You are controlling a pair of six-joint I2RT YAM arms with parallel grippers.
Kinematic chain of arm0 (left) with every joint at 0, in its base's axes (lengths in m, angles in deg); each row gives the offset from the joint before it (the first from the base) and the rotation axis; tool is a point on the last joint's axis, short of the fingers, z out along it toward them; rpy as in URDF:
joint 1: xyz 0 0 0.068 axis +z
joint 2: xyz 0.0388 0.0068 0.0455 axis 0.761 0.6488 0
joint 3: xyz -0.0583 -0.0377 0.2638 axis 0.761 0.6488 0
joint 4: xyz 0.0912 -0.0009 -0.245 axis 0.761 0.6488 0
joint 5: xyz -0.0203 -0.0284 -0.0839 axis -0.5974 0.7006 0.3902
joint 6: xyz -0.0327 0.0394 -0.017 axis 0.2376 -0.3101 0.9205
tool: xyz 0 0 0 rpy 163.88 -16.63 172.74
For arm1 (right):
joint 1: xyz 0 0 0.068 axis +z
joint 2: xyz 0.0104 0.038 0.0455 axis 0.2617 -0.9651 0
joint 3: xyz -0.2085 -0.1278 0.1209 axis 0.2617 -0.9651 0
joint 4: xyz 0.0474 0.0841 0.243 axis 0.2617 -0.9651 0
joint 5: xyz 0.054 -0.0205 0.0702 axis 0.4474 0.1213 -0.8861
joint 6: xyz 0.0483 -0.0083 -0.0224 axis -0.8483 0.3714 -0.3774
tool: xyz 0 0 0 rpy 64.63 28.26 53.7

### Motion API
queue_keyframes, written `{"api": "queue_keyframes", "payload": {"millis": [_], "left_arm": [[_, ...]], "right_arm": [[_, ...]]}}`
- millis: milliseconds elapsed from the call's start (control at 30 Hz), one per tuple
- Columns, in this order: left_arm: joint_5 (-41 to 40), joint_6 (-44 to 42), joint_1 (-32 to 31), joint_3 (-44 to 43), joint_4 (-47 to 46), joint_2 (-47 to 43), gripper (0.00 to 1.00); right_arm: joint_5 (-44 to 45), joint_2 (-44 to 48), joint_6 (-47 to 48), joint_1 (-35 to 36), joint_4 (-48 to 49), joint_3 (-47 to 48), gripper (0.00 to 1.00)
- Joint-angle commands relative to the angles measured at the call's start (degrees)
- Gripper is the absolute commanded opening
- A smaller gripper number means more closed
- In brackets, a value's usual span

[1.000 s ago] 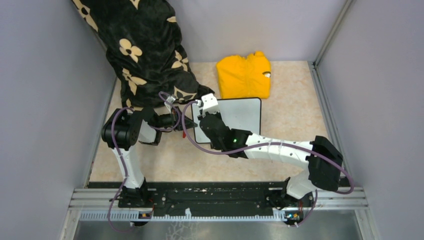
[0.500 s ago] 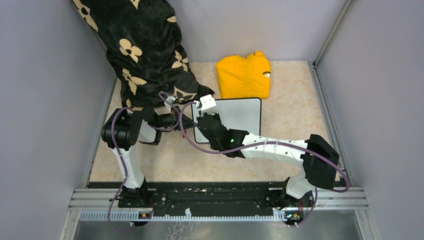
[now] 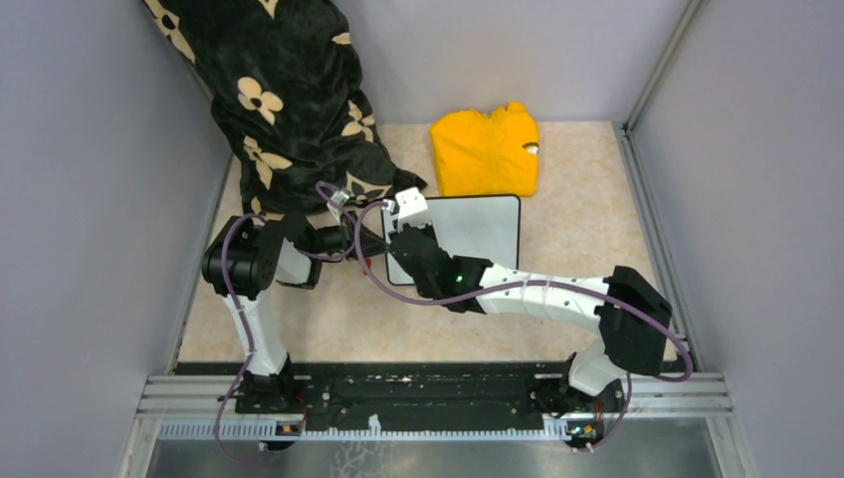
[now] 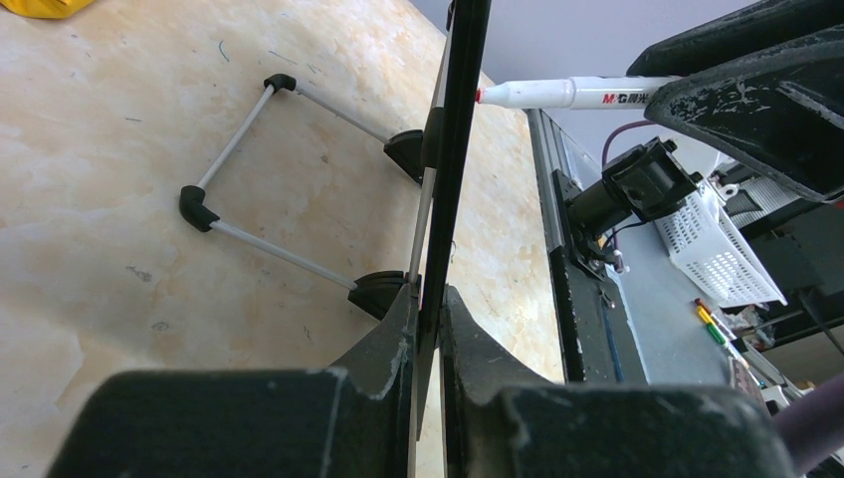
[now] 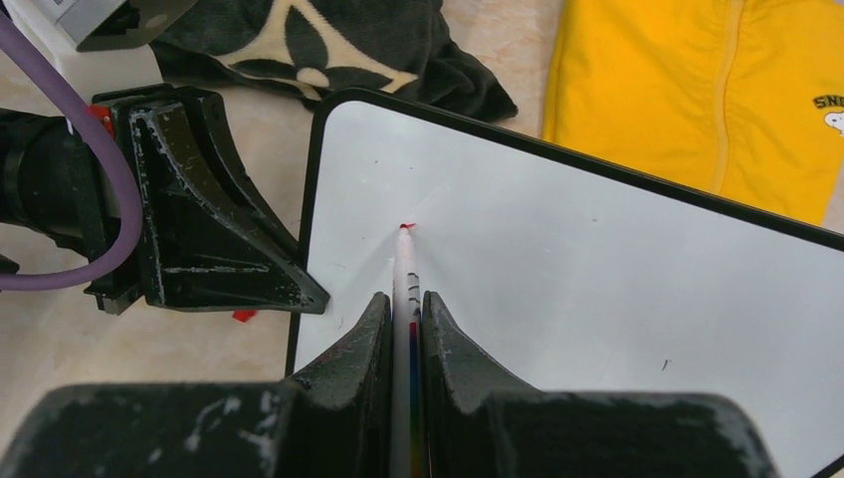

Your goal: Write a sentence on the whiteboard

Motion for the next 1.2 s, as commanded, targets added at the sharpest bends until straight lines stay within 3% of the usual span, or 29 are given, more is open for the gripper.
{"api": "queue_keyframes", "payload": {"millis": [0,1167], "left_arm": [[0.5,0.8,-0.3,-0.5,-13.9,-0.9,0.0],[0.3,0.5,-0.3,-0.4,-13.9,-1.0,0.0]], "right_arm": [[-1.5,-0.8,-0.8,-0.3,1.7,3.6,0.0],[0.6,1.8,-3.9,-0.7,-5.4,1.0,0.0]]}}
